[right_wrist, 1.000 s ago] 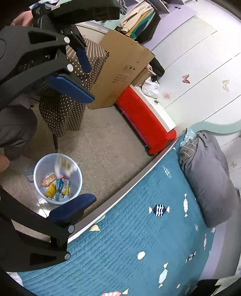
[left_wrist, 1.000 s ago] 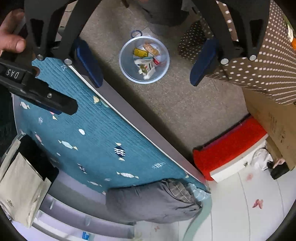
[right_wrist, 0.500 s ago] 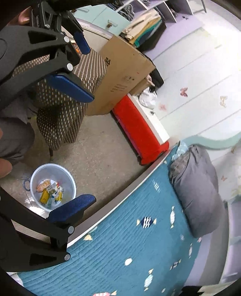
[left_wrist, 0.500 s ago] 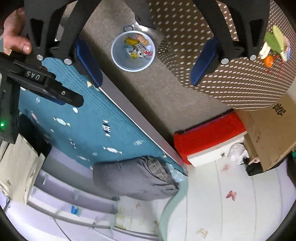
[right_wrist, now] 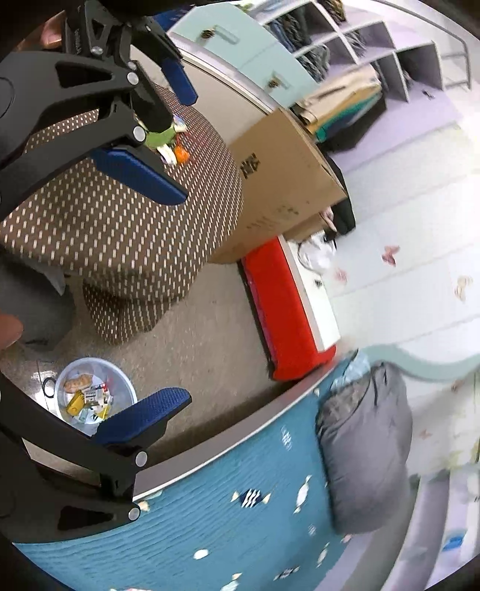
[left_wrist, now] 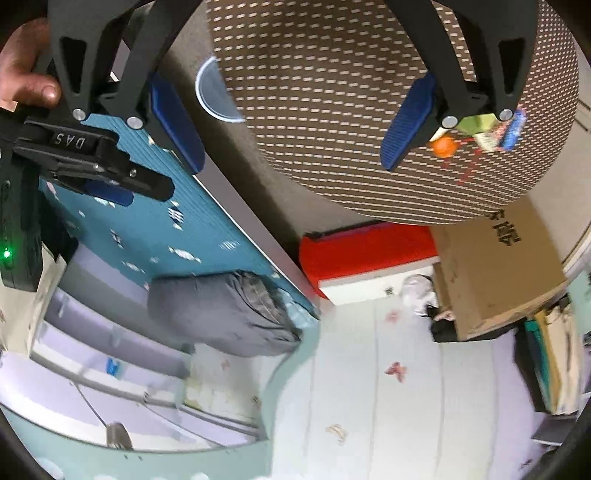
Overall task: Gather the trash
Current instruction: 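Move both empty grippers back over the table, then grasp the blue snack wrapper with the left gripper while the right gripper grasps the red-checked paper cone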
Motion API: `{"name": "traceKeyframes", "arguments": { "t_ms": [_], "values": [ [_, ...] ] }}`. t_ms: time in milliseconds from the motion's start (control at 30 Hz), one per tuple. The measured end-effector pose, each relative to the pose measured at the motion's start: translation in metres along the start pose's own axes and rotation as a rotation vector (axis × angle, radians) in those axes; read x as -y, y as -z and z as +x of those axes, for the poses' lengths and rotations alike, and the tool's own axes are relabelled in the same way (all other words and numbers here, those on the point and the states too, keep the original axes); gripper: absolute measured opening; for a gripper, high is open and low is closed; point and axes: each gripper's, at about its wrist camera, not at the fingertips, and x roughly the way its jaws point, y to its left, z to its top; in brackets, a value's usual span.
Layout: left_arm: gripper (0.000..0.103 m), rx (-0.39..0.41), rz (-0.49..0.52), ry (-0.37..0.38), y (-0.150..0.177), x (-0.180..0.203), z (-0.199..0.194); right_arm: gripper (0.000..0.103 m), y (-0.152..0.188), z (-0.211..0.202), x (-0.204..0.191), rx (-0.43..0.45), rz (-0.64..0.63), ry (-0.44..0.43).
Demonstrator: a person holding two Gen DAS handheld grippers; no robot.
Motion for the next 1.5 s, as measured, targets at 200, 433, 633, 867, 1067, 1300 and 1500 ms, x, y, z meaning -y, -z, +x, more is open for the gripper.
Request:
{"name": "traceKeyframes", "arguments": {
  "t_ms": [200,433,633,867,1067,1300,1500],
  "values": [
    [0.095,0.050,-0.071,-0.057,0.006,-0.049,-0.031,0.097,0.000,0.012,-0.056,-0.028,-0.094,-0.019],
    [0.095,0.074,-0.159,-0.159,0.028,-0.118,-0.062,0.097,0.001,0.037,-0.119,-0.073,-0.176,-0.065],
    [0.095,0.075,-0.253,-0.257,0.055,-0.179,-0.079,0.097,0.010,0.070,-0.175,-0.139,-0.260,-0.126],
    [0.095,0.030,-0.344,-0.353,0.089,-0.233,-0.080,0.097,0.035,0.121,-0.232,-0.249,-0.292,-0.196],
    [0.095,0.002,-0.416,-0.397,0.115,-0.267,-0.080,0.058,0.055,0.156,-0.276,-0.308,-0.313,-0.223],
    [0.095,-0.021,-0.418,-0.408,0.123,-0.285,-0.070,0.055,0.063,0.190,-0.306,-0.323,-0.286,-0.197],
    [0.095,-0.047,-0.377,-0.384,0.113,-0.288,-0.047,0.026,0.068,0.207,-0.306,-0.317,-0.314,-0.121]
  ]
}}
